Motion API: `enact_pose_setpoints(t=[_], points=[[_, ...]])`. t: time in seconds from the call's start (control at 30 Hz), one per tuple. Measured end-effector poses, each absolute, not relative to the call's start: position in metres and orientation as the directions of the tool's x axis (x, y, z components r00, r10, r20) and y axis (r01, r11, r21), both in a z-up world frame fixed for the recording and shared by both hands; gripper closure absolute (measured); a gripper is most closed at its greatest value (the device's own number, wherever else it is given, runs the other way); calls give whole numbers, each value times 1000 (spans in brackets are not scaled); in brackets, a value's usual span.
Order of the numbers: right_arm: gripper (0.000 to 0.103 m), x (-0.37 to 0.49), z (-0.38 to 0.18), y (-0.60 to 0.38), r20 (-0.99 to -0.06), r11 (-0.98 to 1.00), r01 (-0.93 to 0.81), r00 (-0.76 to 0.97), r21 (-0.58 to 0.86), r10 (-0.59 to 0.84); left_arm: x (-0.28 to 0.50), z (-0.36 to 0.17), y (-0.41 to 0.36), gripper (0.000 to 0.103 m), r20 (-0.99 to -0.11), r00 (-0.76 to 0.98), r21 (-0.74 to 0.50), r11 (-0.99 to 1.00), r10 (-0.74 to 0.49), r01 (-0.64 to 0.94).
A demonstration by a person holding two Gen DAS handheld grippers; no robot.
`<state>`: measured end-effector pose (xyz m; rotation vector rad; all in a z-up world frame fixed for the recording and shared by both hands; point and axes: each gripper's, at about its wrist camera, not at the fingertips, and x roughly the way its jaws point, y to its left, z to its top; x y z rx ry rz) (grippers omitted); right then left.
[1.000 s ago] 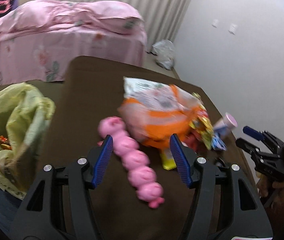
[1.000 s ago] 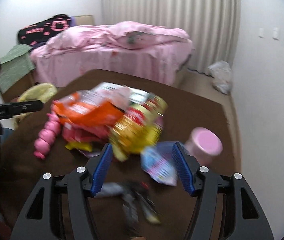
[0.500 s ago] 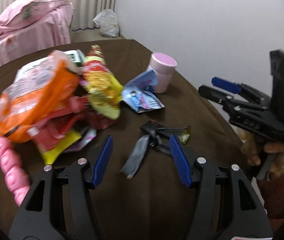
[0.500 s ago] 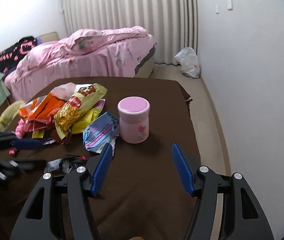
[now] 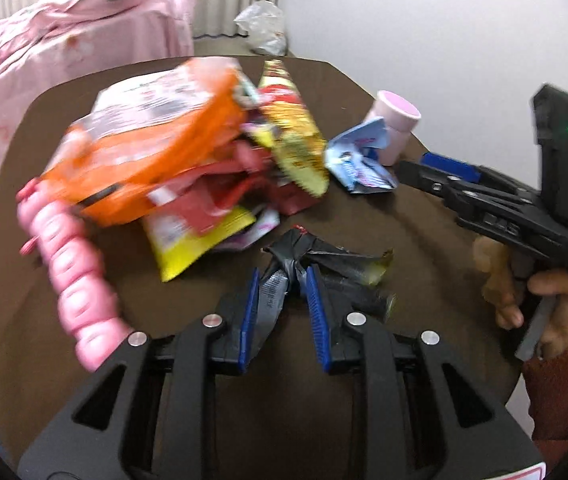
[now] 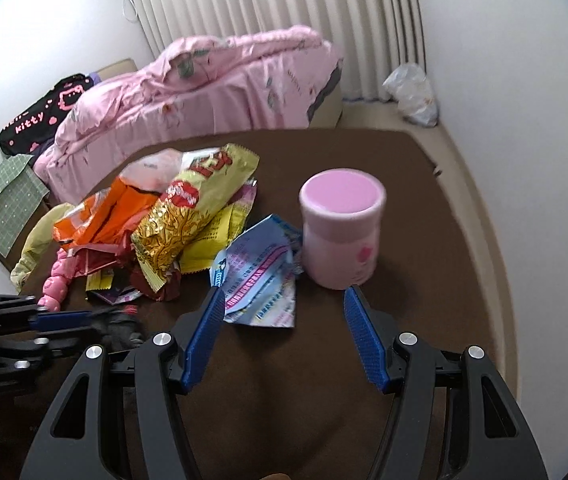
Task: Collect trash
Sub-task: 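Grasp the black wrapper with the left gripper while the right gripper grasps the blue packet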
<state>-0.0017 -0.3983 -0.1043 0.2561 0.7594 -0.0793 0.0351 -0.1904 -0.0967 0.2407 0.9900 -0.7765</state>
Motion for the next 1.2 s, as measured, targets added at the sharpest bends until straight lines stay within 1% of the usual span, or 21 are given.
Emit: enact_pose_setpoints(t=[0.1,0.13,0.17,0.2,0.33,0.47,0.53,0.67,0.77,0.83,0.93,0.97,1.03,1.07,1.13,1.2], points=[[46,14,-116,-398,-730,959,182,683,215,34,37,-93,-174,77,-816,316,-172,725,-485,667],[49,18,-120,-397,-742,958,181,669,222,46,39,-93,-170,75,-812,312,-185,725,-493,664],[49,21,-122,-396,-751,958,177,659,225,55,39,-93,-166,71,-809,307,-198,725,-500,659],[49,22,-123,-392,-756,961,168,652,221,60,41,-92,-165,69,-809,307,-202,727,-502,657],[50,13,-121,-369,-775,982,63,624,181,103,41,-86,-161,65,-799,313,-213,728,-514,652],[50,-7,-116,-352,-770,972,-66,599,227,220,41,-85,-162,60,-791,316,-219,724,-523,654],[50,-19,-108,-350,-749,976,-70,631,205,203,40,-86,-162,59,-792,314,-221,725,-524,652],[50,-26,-90,-356,-680,996,1,730,90,61,40,-87,-162,58,-790,313,-231,727,-528,646],[50,-16,-82,-367,-634,997,1,772,77,48,39,-85,-161,58,-788,319,-223,728,-526,648],[50,-2,-84,-372,-634,1000,-6,773,29,23,38,-84,-160,58,-786,325,-222,730,-527,647],[50,20,-96,-378,-676,999,-34,736,7,30,38,-83,-157,57,-785,334,-218,736,-522,641],[50,24,-100,-381,-691,999,-42,721,31,52,39,-83,-156,57,-785,336,-217,739,-521,638],[50,27,-106,-382,-709,989,-83,690,122,146,41,-84,-153,57,-787,339,-219,746,-516,629],[50,25,-107,-379,-709,985,-98,685,141,169,42,-85,-152,57,-788,338,-221,749,-514,624],[50,19,-109,-370,-705,985,-115,688,126,171,44,-87,-152,57,-791,334,-229,755,-512,615],[59,13,-111,-363,-706,985,-123,687,121,173,43,-89,-153,57,-795,327,-231,753,-511,616]])
